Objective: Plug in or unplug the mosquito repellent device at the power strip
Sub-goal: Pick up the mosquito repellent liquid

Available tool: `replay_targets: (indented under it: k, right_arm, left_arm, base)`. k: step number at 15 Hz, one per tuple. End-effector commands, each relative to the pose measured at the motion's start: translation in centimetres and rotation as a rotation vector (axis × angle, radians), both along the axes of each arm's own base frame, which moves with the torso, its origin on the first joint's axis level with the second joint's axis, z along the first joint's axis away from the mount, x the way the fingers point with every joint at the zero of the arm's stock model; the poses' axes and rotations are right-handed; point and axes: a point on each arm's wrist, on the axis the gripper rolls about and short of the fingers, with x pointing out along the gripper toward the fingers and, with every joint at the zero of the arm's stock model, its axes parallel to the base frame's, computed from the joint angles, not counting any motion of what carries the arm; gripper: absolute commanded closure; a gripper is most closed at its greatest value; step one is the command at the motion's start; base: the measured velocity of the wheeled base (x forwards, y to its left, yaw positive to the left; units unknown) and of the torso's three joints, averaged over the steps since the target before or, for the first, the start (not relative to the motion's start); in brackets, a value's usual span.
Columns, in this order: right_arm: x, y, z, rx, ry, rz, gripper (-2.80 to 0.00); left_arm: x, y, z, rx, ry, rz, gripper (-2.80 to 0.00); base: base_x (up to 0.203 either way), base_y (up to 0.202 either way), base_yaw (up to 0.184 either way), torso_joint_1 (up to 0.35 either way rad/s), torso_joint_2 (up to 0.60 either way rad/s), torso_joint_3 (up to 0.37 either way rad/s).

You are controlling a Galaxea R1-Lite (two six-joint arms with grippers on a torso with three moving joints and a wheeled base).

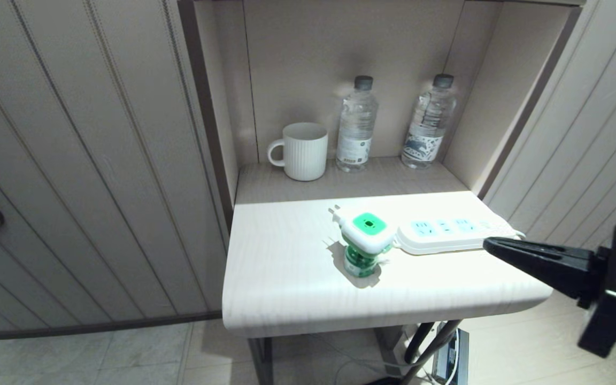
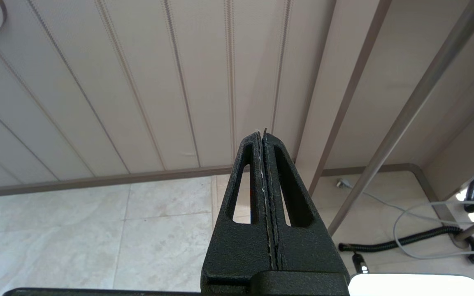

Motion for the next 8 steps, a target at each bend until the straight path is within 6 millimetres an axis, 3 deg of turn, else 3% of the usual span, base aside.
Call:
replay_targets:
  k: [1,5,8]
  right_arm:
    - [0.0,2.2,-0.1,-0.002,-0.006,-0.032,0.0]
    - [-0.1,2.7,-1.2,-0.01,0.016,-0.035,0.0]
    - [0.2,4.9,-2.1,0.016,-0.038,-0.08,0.0]
  left_arm:
    - [0.0,0.0,0.0,0.0,0.002,0.0,0.0]
    - [0.0,0.0,0.0,0.0,0.001,0.0,0.0]
    - [0.0,0.0,0.0,0.0,0.002,0.0,0.0]
  base:
    - [0.0,0.0,0.0,0.0,0.0,0.0]
    - [0.0,0.0,0.0,0.0,0.0,0.0]
    - [0.0,0.0,0.0,0.0,0.0,0.0]
